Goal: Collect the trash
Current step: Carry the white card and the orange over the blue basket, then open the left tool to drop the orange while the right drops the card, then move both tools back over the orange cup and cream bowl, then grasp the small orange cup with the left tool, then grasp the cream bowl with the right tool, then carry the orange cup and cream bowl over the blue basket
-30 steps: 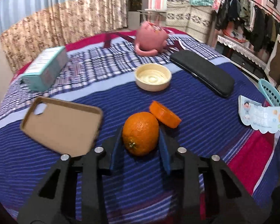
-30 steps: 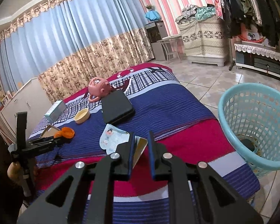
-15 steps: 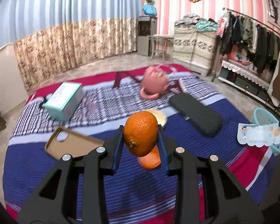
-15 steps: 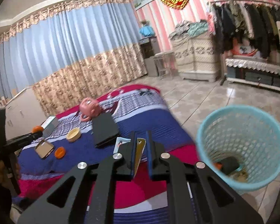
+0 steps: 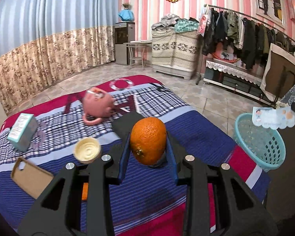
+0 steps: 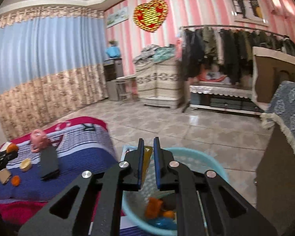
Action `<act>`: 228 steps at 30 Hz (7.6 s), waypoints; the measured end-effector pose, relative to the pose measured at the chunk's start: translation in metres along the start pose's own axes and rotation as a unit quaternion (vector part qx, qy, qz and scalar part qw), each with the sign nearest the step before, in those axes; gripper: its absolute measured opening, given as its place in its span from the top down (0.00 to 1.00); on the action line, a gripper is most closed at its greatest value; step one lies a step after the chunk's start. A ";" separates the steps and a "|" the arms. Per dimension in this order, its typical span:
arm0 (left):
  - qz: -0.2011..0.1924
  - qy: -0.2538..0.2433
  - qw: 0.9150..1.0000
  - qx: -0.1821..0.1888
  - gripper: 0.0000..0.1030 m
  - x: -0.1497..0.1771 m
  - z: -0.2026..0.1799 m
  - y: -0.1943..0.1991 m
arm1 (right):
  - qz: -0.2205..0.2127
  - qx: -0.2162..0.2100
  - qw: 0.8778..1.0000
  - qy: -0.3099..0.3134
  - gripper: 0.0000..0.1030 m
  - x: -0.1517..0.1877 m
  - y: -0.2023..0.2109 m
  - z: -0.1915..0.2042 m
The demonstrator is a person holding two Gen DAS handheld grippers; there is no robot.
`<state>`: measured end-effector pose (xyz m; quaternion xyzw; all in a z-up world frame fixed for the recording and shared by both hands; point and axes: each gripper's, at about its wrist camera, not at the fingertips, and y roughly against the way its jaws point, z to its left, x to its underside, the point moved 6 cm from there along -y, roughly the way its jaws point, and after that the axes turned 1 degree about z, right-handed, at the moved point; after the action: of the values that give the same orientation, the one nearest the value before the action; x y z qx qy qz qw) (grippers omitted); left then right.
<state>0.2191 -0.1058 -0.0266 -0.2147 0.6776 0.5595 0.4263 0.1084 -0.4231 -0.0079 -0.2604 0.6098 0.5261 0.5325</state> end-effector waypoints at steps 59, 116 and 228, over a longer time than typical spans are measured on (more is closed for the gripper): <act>0.011 -0.112 0.992 0.063 0.11 -0.007 -0.229 -0.105 | 0.055 0.096 0.993 -0.035 0.90 0.039 -0.049 -0.090; 0.035 0.066 0.988 -0.136 0.06 0.082 0.129 0.017 | 0.066 -0.094 0.987 0.114 0.07 0.068 -0.030 0.173; 0.015 -0.051 0.998 0.038 0.62 -0.002 -0.152 -0.067 | 0.076 0.071 0.995 -0.007 0.42 0.038 -0.051 -0.081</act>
<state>0.2201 -0.2681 -0.0617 -0.1595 0.6789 0.5496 0.4599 0.1111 -0.5038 -0.0712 -0.1715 0.6598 0.5221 0.5125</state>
